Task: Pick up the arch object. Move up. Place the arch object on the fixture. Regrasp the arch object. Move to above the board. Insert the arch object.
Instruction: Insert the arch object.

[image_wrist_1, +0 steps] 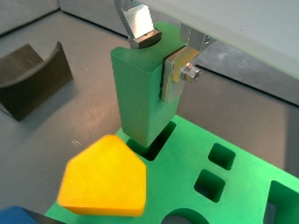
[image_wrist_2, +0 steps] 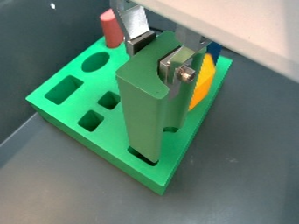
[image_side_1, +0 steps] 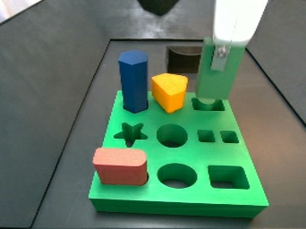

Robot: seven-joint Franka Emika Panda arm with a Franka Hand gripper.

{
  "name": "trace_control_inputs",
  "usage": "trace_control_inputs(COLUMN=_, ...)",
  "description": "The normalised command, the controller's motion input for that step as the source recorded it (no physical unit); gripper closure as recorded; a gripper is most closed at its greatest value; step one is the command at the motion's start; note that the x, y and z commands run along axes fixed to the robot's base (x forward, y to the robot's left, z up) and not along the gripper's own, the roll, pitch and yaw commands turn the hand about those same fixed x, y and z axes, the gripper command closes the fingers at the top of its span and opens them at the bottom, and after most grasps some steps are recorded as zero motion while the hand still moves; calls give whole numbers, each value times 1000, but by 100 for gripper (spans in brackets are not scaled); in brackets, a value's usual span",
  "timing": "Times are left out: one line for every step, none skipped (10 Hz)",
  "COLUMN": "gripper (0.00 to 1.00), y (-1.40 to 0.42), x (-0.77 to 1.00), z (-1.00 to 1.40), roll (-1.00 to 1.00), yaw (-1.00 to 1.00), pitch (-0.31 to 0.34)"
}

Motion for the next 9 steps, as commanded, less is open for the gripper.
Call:
trace_control_inputs(gripper=100, y=-109, x=11, z=-317, roll=0, yaw=-29, pitch=-74)
trace_control_inputs(gripper=100, y=-131, x=0, z=-271, roll=4, yaw=-20, pitch=0)
trace_control_inputs(gripper=100, y=-111, x=-126, z=-209, roll=50, yaw=0, pitch=56)
trace_control_inputs(gripper=100, y=-117, x=-211, z=-140, roll=87, yaw=0, pitch=131)
trace_control_inputs(gripper=100, y=-89, x=-123, z=-151, roll=79, yaw=0, pitch=77)
trace_control_inputs(gripper=100, y=0, x=-20, z=-177, roll=64, yaw=17, pitch=33)
trace_control_inputs(gripper=100, y=0, x=-51, z=-137, roll=120, yaw=231, pitch=4)
trace_control_inputs(gripper=100, y=20, x=-86, z=-103, roll=146, yaw=349, pitch=0)
trace_control_inputs(gripper=100, y=0, x=-49, z=0, roll=267, yaw=363, pitch=121)
